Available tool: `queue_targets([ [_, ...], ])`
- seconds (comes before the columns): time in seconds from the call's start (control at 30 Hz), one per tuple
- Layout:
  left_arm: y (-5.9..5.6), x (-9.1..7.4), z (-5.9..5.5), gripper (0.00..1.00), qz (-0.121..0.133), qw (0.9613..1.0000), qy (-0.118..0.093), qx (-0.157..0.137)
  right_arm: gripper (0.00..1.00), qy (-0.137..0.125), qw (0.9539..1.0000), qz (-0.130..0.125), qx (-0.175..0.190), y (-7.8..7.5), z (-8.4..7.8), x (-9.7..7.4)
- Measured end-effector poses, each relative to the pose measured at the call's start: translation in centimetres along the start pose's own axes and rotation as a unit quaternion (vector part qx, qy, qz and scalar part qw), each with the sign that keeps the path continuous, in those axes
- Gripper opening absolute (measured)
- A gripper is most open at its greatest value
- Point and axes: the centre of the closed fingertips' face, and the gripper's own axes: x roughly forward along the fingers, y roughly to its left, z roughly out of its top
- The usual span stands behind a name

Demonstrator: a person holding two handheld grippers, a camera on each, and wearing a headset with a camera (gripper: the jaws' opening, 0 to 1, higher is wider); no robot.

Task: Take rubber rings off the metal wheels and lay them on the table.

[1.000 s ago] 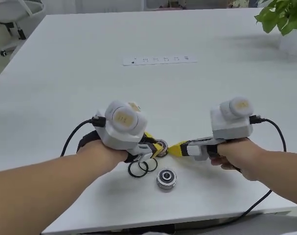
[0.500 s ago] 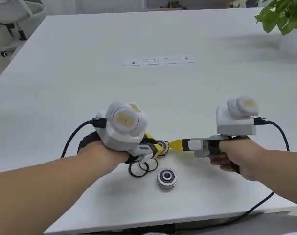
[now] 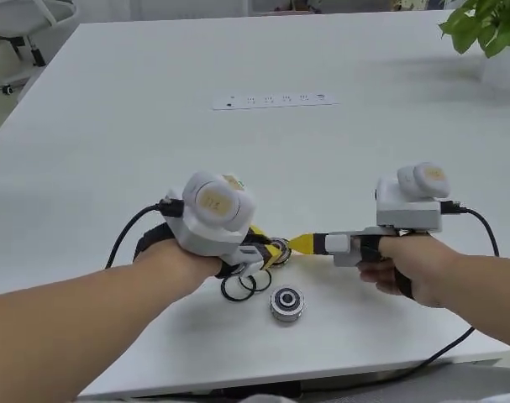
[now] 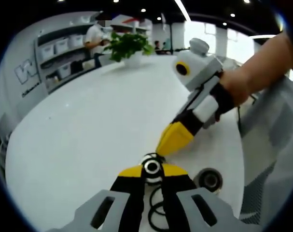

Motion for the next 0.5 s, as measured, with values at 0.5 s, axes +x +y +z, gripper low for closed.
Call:
queue_targets([
  [0.5,0.0,0.0,0.0,0.12,0.000,1.0000,0.000,0.001,0.00,0.003,0.9994,0.033,-0.002,1.6,-0.1,0.7],
])
